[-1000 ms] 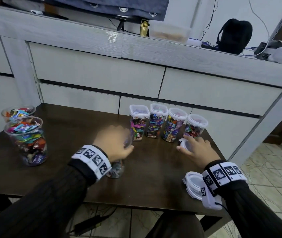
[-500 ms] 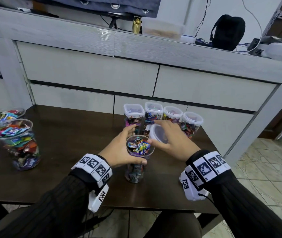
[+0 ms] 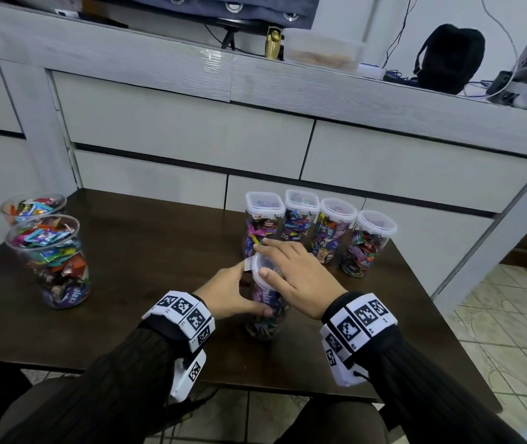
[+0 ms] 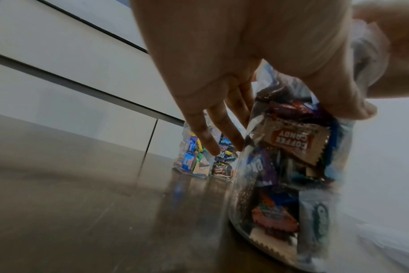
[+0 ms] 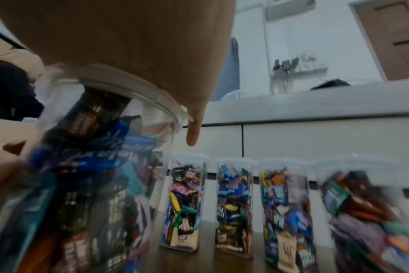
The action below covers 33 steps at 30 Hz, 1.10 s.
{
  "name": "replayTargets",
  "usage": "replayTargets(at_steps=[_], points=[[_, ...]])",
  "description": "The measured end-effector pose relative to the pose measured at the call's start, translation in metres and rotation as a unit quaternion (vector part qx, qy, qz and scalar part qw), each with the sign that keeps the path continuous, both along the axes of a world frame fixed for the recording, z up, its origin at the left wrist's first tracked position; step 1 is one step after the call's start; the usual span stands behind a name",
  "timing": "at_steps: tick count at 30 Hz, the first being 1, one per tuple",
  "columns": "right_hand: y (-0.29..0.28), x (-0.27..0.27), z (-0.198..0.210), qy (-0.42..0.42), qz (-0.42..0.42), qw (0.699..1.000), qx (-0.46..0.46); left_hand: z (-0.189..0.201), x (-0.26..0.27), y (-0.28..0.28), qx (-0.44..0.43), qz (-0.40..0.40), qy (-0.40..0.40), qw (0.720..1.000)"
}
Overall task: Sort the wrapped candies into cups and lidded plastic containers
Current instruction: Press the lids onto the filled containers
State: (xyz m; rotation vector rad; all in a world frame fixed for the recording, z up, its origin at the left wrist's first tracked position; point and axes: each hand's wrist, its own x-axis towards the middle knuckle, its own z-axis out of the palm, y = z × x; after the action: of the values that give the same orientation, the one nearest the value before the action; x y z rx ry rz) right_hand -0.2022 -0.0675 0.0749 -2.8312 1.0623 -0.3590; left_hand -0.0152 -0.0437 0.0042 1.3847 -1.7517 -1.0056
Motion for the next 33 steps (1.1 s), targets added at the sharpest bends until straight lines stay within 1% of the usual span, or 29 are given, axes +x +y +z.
replayTargets(at_steps=[5, 9, 11, 13, 15, 16, 18, 20, 21, 23, 24, 28, 31, 33], points=[[-0.004, 0.005, 0.0, -0.011, 0.001, 0.998, 0.06, 0.0, 0.0, 0.003, 0.004, -0.007, 0.003, 1.0], [-0.001, 0.006, -0.001, 0.002, -0.006, 0.998, 0.062, 0.008, -0.003, 0.005, 0.003, -0.032, -0.002, 0.999], [-0.002, 0.006, 0.0, -0.021, -0.015, 0.995, 0.093, 0.015, -0.008, 0.008, -0.013, -0.03, 0.034, 0.999], [-0.003, 0.006, 0.003, -0.085, -0.034, 0.982, 0.165, 0.018, -0.013, 0.012, -0.047, 0.008, 0.082, 0.996], [-0.005, 0.004, 0.006, -0.147, -0.038, 0.96, 0.233, 0.016, -0.015, 0.014, -0.075, 0.065, 0.102, 0.99], [-0.006, 0.002, 0.007, -0.17, -0.037, 0.95, 0.258, 0.016, -0.016, 0.015, -0.087, 0.083, 0.096, 0.988], [-0.008, -0.001, 0.009, -0.21, -0.038, 0.93, 0.299, 0.017, -0.021, 0.017, -0.111, 0.097, 0.053, 0.988], [-0.011, -0.003, 0.009, -0.245, -0.042, 0.911, 0.329, 0.018, -0.03, 0.017, -0.116, 0.101, 0.011, 0.988], [-0.013, -0.003, 0.009, -0.258, -0.043, 0.905, 0.335, 0.018, -0.035, 0.017, -0.11, 0.106, 0.015, 0.988], [-0.018, -0.004, 0.007, -0.289, -0.046, 0.892, 0.345, 0.014, -0.042, 0.015, -0.106, 0.126, 0.051, 0.985], [-0.019, -0.004, 0.006, -0.314, -0.047, 0.88, 0.354, 0.011, -0.044, 0.015, -0.109, 0.135, 0.066, 0.983], [-0.019, -0.003, 0.002, -0.425, -0.032, 0.8, 0.423, 0.005, -0.046, 0.014, -0.113, 0.141, 0.093, 0.979], [-0.017, -0.004, 0.0, -0.481, -0.011, 0.752, 0.451, 0.006, -0.04, 0.011, -0.115, 0.128, 0.088, 0.981], [-0.016, -0.007, -0.002, -0.531, -0.017, 0.704, 0.472, 0.01, -0.032, 0.006, -0.109, 0.11, 0.075, 0.985]])
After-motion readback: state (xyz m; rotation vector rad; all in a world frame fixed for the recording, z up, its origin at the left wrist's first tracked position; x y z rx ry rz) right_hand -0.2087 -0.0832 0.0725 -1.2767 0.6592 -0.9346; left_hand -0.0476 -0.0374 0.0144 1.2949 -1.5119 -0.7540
